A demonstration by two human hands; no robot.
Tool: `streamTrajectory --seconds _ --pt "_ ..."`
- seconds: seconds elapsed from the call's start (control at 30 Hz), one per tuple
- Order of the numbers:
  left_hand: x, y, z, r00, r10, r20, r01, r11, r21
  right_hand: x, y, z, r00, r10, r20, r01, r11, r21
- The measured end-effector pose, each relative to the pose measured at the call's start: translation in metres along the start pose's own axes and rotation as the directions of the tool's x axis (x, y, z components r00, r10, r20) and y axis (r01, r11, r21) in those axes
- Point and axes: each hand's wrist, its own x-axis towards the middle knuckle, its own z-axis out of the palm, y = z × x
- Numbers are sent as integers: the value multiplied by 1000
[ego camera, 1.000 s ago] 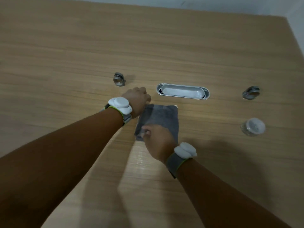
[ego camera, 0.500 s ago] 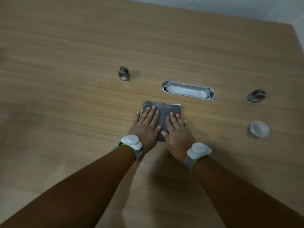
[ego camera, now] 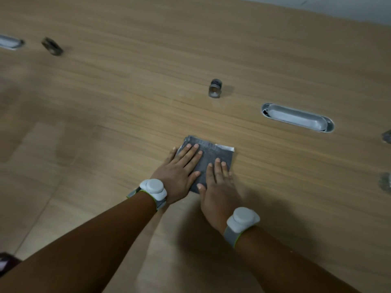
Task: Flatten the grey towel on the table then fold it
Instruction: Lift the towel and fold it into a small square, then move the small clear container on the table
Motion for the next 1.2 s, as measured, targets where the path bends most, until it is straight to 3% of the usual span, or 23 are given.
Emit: streamTrajectory --seconds 0.23,0.43,0.53,0.7,0.93,1.1,1.2 --pt "-71 -88 -7 999 -44 30 44 999 -7 1 -90 23 982 -157 101 155 987 35" --pt "-92 -118 -17 995 -77 65 79 996 -31 11 -116 27 961 -229 153 222 973 62" --pt "-88 -106 -29 990 -140 -4 139 988 -72 13 -114 20 961 -247 124 235 967 104" --pt "-52 -55 -57 980 -154 -123 127 971 -203 5 -77 -9 971 -237 -43 241 959 146" --pt "22 72 -87 983 -94 -154 38 941 -336 -24 46 -84 985 75 -157 -37 973 230" --pt "83 189 -94 996 25 -82 -64 857 -511 -79 149 -146 908 343 -241 -262 912 315" --pt "119 271 -90 996 92 -12 -81 805 -588 -121 218 -177 801 528 -283 -392 819 419"
